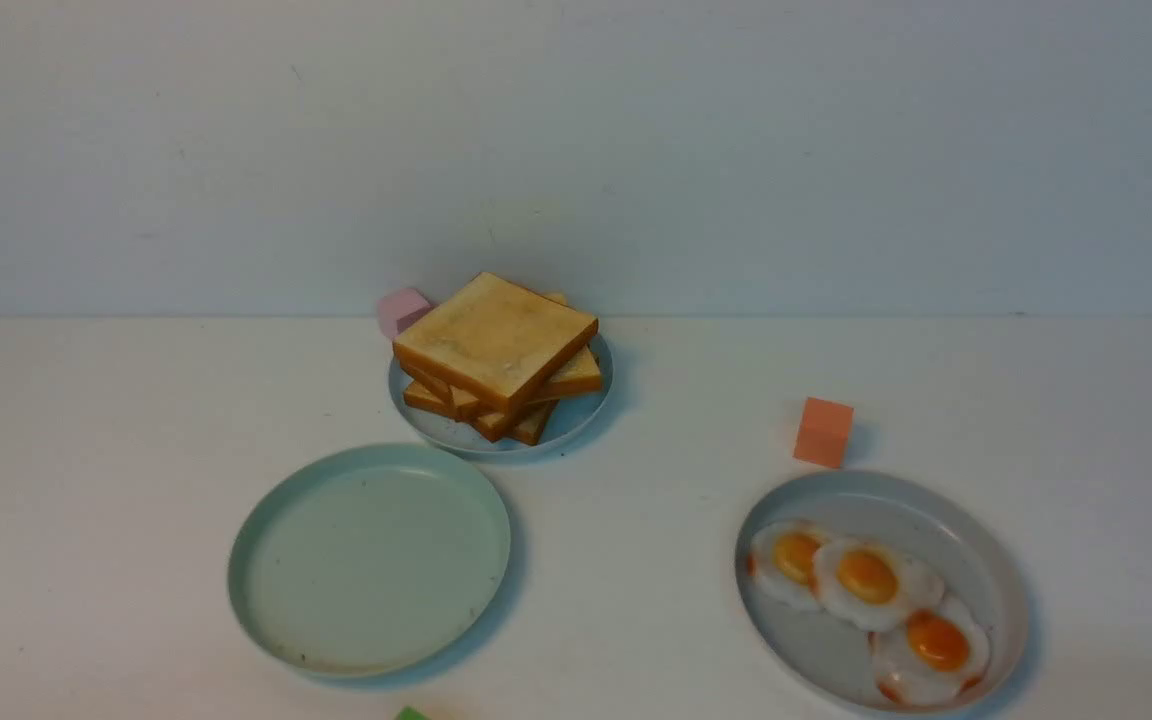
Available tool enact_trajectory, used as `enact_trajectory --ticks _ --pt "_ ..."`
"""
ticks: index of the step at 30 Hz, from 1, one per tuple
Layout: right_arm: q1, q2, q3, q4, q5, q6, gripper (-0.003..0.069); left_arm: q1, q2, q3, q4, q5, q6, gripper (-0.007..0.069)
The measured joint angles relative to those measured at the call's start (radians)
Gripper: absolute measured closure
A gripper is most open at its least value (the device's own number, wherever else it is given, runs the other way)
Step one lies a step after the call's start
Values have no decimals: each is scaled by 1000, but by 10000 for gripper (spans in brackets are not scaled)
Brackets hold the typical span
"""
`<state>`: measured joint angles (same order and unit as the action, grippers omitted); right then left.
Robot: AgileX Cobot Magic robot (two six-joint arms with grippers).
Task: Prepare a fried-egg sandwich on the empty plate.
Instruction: Use the left arm to grab a slice of bread
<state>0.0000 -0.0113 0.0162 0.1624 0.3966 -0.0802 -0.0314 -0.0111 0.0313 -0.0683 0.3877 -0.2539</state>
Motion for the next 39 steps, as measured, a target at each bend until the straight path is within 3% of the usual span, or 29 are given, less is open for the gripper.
enact_trajectory --ticks 15,25,28,31,35,39 --pt "0 0 0 0 0 0 418 0 0 0 -1 -14 -5 449" --pt "0 0 0 0 0 0 418 0 0 0 -328 -323 -225 441" --pt "0 0 0 0 0 0 418 0 0 -14 -368 -370 -248 441" --pt "0 0 0 2 0 0 418 0 9 -105 -358 -303 -221 453" --pt "0 0 0 1 0 0 418 -18 188 -330 -305 -81 -65 542" --pt "0 0 0 1 0 0 418 -135 401 -502 -286 78 99 624"
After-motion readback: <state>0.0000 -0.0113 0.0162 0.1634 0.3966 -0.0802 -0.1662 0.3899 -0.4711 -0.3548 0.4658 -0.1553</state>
